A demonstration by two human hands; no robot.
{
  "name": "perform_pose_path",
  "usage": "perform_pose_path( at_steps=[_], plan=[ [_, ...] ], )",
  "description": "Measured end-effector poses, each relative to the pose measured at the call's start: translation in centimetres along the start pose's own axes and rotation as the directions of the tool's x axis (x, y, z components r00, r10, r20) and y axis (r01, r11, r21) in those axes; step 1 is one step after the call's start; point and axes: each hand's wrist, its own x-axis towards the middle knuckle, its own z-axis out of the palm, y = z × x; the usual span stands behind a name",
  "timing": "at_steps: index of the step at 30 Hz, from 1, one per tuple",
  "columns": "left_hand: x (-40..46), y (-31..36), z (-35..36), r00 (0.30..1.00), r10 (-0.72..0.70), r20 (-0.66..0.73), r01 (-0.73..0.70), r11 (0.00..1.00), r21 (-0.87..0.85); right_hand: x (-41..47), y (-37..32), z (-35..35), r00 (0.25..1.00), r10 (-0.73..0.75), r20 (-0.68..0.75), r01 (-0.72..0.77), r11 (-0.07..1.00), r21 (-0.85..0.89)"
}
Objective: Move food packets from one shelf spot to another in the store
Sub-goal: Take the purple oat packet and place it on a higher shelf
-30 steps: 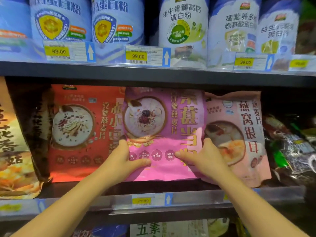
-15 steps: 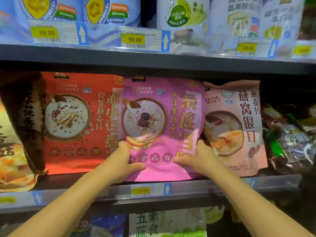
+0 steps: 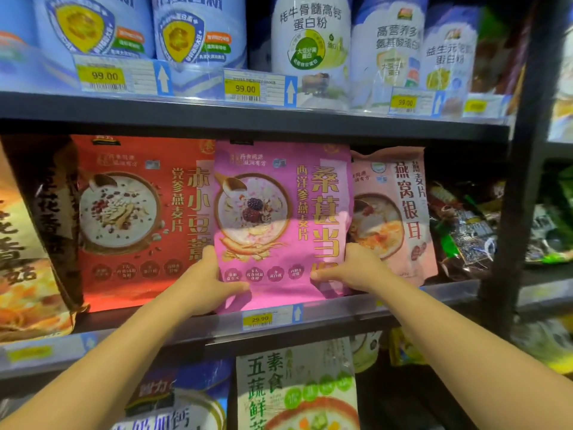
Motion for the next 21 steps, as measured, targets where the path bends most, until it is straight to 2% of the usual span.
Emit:
perform_pose_path(
  at_steps=[3,9,12,15,21],
  plan=[
    [-0.7,0.3,-0.2,1.000,0.028,-0.008,-0.028,1.000,0.012,-1.4,0.2,-0.7,1.000,0.007,-0.012,-0.007,1.000,0.003],
    [-3.2,2.0,-1.1,0.989,0.021,-0.148,-0.005,0.994,0.107,-3.8,0.7,-2.6,1.000,-0.018,-0.007,0.018,0.999,-0.039],
    [-5.1,3.3,-1.3,0.992,0.037,-0.122,-0.017,0.986,0.167,-5.0,1.1,-3.6,0.999,-0.044,0.014,0.045,0.997,-0.066],
    [-7.2,4.7,-1.0,0.997,-0.026,-0.077,0.044,0.969,0.243,-6.0,1.6,-4.5,0.995,-0.084,0.053,0.090,0.987,-0.130],
    [-11.8,7.8,0.7,0.992,-0.102,-0.070,0.122,0.912,0.391,-7.6,3.8,-5.2,0.977,-0.178,0.119,0.199,0.959,-0.200]
  ],
)
